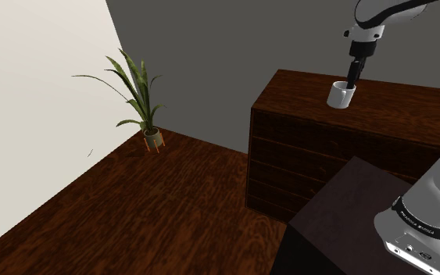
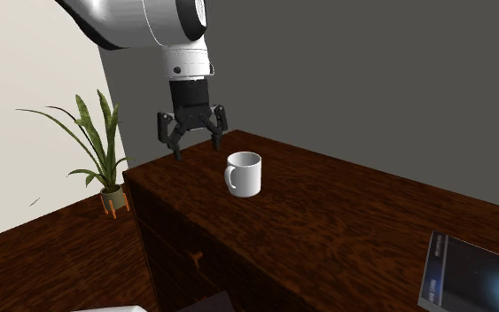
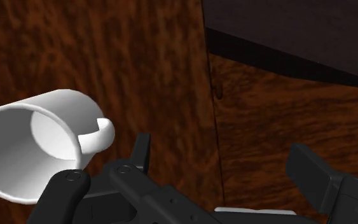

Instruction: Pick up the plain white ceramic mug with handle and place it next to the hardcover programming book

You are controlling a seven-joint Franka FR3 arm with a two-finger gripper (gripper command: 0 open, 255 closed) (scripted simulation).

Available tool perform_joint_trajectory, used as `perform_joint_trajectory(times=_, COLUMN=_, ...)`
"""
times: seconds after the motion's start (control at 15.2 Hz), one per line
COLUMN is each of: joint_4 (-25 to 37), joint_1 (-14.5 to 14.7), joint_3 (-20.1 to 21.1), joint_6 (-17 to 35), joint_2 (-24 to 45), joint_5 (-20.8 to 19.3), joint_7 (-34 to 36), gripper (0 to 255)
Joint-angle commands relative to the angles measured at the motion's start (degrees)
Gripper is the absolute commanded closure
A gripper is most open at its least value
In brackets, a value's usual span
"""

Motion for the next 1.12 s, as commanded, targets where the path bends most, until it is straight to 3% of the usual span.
perform_joint_trajectory(times=0.0, joint_4=2.5, joint_1=-0.3, joint_3=-1.9, joint_6=1.7, joint_2=4.1, joint_5=0.7, joint_7=-2.9, gripper=0)
perform_joint_trajectory(times=0.46, joint_4=14.3, joint_1=-2.5, joint_3=-6.8, joint_6=4.9, joint_2=19.7, joint_5=6.8, joint_7=-13.7, gripper=0)
perform_joint_trajectory(times=0.99, joint_4=32.4, joint_1=-9.4, joint_3=-7.5, joint_6=3.6, joint_2=38.5, joint_5=16.0, joint_7=-24.4, gripper=0)
perform_joint_trajectory(times=1.06, joint_4=31.8, joint_1=-9.5, joint_3=-7.4, joint_6=4.4, joint_2=38.7, joint_5=16.1, joint_7=-24.4, gripper=0)
